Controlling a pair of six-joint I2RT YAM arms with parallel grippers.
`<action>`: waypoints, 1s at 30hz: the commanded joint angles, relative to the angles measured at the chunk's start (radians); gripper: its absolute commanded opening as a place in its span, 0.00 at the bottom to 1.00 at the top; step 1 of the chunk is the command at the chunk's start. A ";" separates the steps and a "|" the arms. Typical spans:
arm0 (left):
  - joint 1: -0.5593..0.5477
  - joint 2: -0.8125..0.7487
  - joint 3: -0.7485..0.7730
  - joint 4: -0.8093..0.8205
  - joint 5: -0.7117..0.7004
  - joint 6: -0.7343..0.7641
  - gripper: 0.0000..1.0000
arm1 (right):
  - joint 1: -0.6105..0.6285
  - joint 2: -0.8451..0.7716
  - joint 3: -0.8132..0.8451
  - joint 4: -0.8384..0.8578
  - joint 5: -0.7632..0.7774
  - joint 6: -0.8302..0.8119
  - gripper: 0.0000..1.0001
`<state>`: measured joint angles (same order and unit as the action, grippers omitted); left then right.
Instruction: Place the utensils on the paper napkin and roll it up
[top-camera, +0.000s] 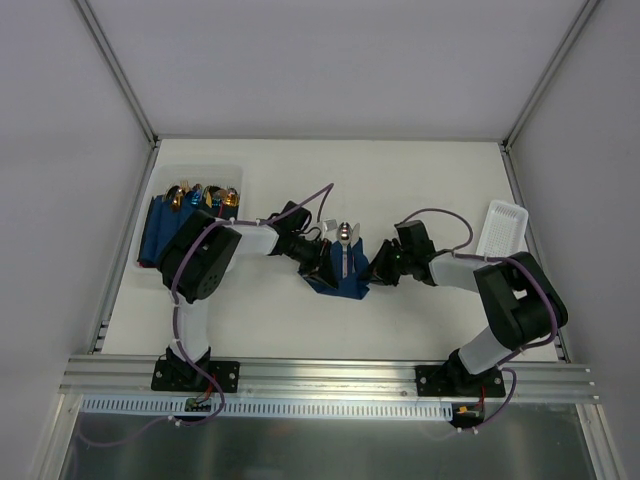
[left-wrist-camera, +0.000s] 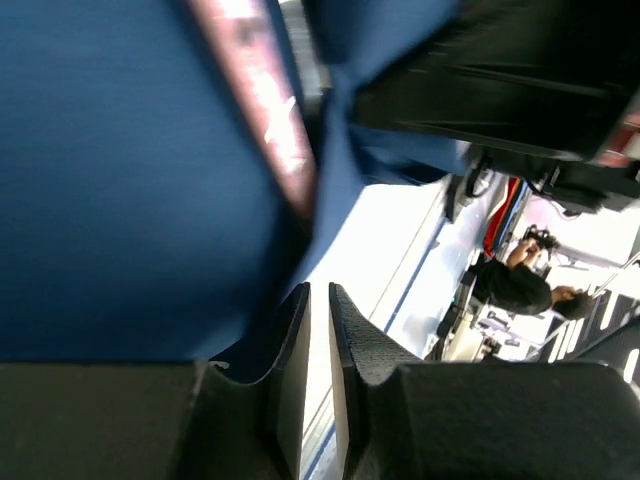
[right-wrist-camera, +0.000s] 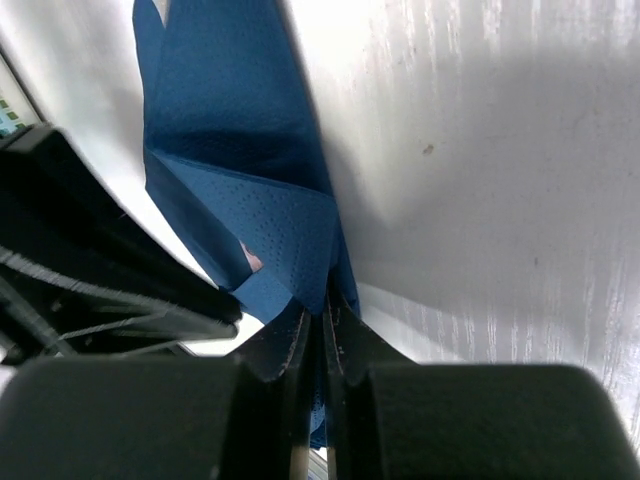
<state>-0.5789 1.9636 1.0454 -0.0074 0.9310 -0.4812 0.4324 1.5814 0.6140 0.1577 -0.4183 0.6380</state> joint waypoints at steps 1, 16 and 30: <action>0.021 0.044 0.033 -0.035 -0.027 0.026 0.13 | 0.011 -0.037 0.053 -0.044 0.032 -0.024 0.07; 0.025 0.093 0.062 -0.078 -0.063 0.039 0.11 | 0.054 -0.040 0.161 -0.115 0.047 -0.004 0.08; 0.027 0.092 0.062 -0.080 -0.055 0.038 0.11 | 0.117 0.078 0.216 -0.063 0.047 0.042 0.07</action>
<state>-0.5591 2.0403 1.0935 -0.0635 0.9073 -0.4740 0.5331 1.6386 0.7837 0.0631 -0.3790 0.6548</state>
